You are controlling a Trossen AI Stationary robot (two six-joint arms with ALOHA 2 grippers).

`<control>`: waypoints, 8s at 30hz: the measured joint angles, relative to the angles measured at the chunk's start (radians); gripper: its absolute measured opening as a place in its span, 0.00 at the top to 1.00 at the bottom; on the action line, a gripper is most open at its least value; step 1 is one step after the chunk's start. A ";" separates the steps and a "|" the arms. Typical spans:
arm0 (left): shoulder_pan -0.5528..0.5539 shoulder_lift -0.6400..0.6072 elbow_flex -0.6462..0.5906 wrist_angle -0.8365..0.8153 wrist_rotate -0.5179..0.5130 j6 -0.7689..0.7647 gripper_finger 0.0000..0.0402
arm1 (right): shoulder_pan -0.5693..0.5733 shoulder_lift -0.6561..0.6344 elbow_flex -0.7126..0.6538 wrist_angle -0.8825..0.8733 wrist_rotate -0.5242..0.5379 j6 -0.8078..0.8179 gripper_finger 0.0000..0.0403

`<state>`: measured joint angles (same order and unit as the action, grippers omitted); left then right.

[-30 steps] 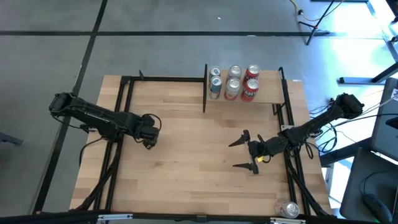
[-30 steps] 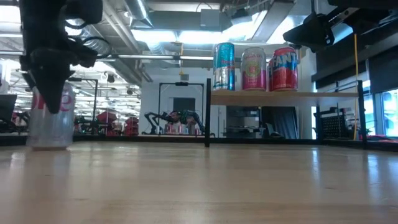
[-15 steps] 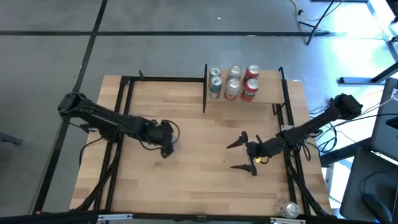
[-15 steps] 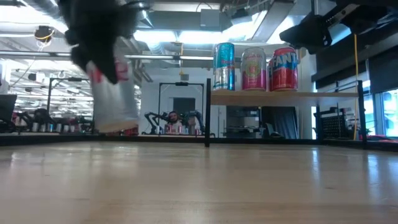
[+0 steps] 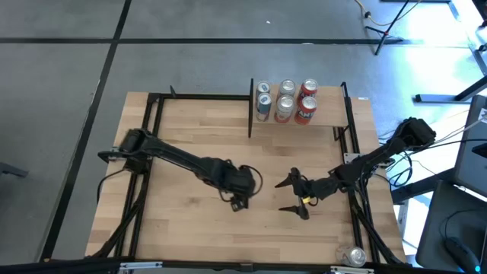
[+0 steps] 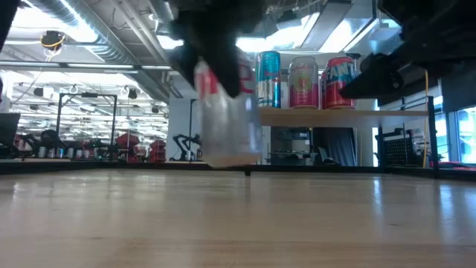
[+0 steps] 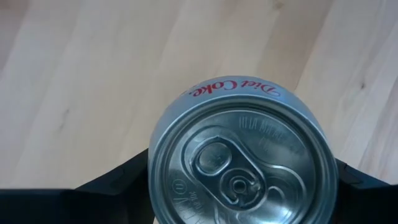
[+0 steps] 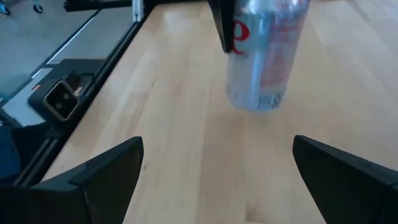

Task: Place canned beverage on shelf
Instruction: Put the top red silver soda can on the shelf

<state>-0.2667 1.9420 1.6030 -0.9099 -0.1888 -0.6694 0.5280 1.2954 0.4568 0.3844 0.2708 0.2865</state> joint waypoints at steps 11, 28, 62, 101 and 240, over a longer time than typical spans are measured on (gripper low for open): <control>-0.010 0.176 0.170 -0.004 0.085 0.001 0.30 | 0.097 0.002 -0.001 0.008 0.087 0.001 0.01; -0.025 0.161 0.167 0.023 0.030 0.051 0.13 | 0.094 0.001 0.000 0.008 0.088 0.005 0.01; -0.217 -0.009 -0.466 0.302 -0.820 -0.350 0.13 | 0.020 0.425 0.088 0.324 0.302 -0.028 0.01; -0.317 -0.009 -0.488 0.733 -0.729 0.182 0.13 | 0.017 0.256 0.164 -0.042 0.214 -0.002 0.01; -0.262 0.029 -0.491 0.740 -0.759 0.235 0.13 | -1.420 -0.711 0.209 -0.789 -0.330 -0.403 0.33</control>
<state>-0.5286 1.9709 1.1118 -0.1703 -0.9479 -0.4347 -0.8924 0.5843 0.6659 -0.4045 -0.0593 -0.1169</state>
